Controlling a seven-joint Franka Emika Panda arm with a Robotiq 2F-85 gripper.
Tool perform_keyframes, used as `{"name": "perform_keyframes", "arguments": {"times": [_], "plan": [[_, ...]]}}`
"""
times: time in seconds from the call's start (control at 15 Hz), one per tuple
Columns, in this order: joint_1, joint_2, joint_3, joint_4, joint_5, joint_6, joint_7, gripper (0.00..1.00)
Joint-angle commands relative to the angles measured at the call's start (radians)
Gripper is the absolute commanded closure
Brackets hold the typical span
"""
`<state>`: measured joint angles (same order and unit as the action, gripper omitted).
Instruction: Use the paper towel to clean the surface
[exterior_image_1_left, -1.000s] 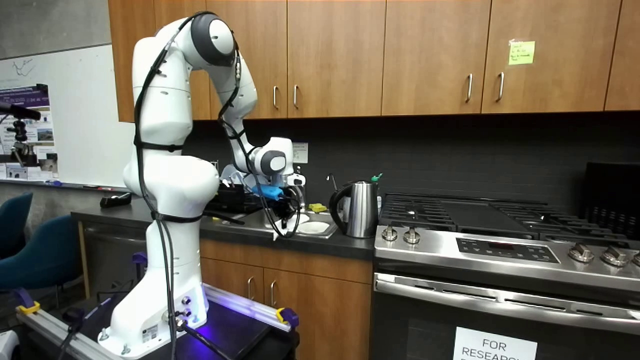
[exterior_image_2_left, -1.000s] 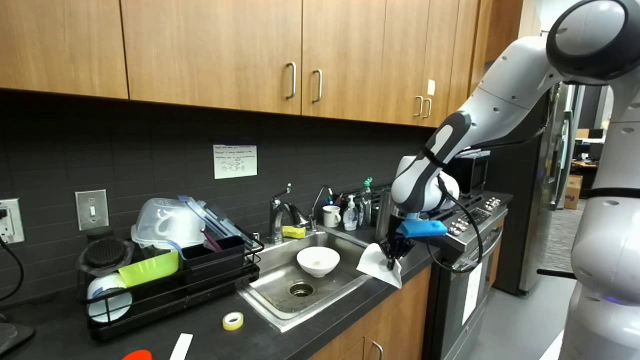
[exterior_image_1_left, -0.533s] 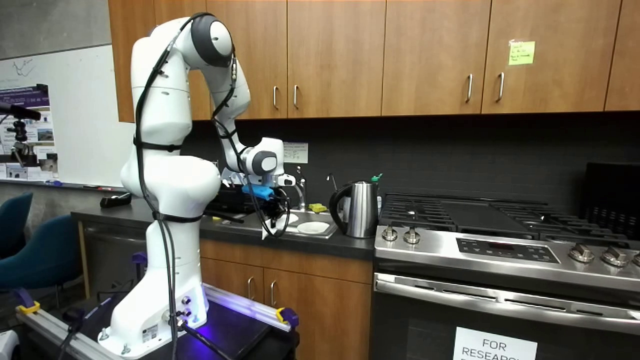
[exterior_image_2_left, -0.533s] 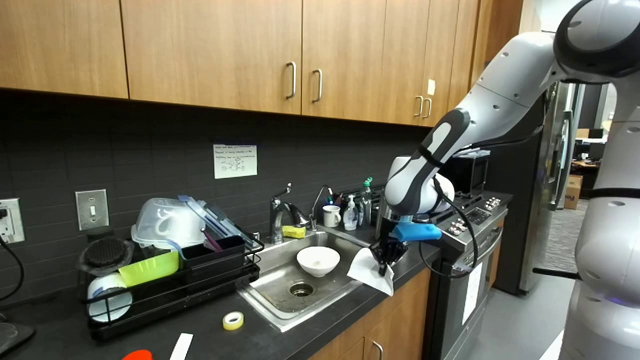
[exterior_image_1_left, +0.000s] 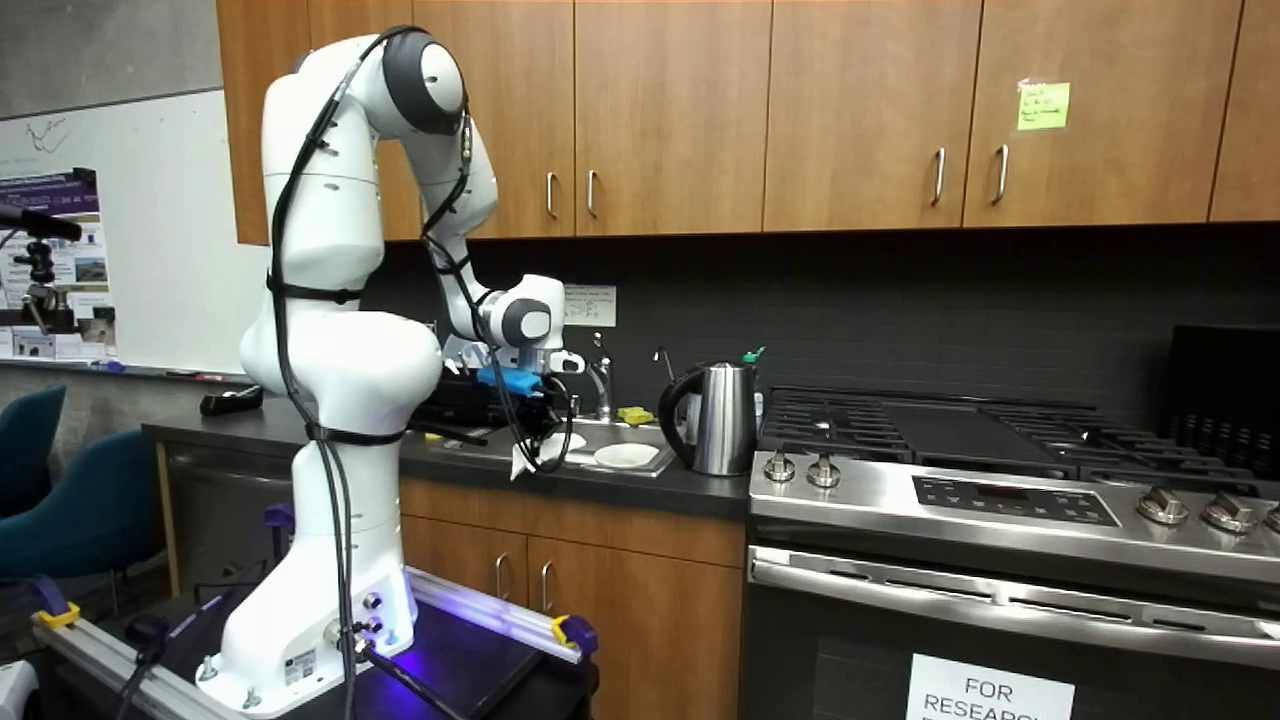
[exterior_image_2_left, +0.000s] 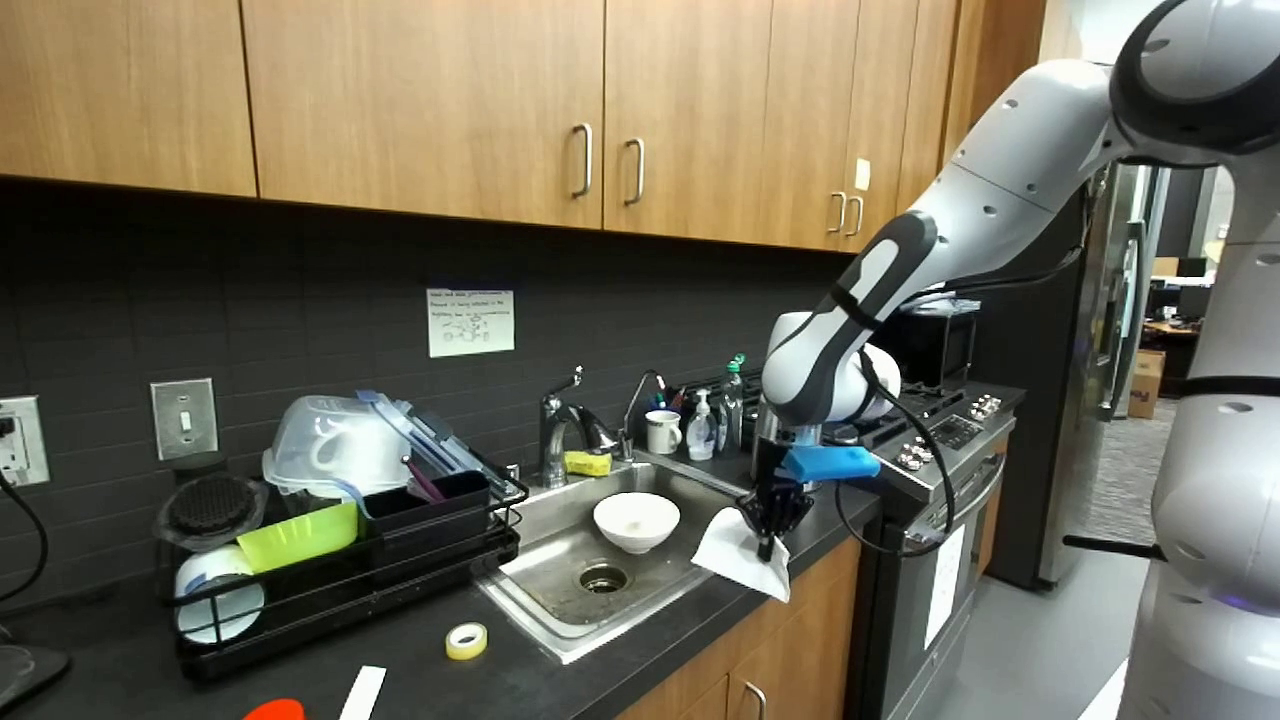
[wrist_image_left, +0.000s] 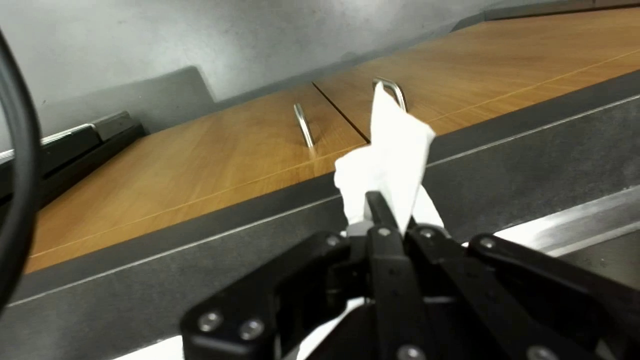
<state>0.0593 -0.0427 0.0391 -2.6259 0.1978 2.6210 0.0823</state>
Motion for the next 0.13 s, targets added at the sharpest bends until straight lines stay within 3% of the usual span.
{"name": "perform_keyframes", "arguments": {"times": [0.0, 0.07], "plan": [[-0.007, -0.029, 0.004, 0.056, -0.052, -0.122, 0.033, 0.98], [-0.007, -0.032, 0.005, 0.072, -0.072, -0.148, 0.041, 0.99]]}}
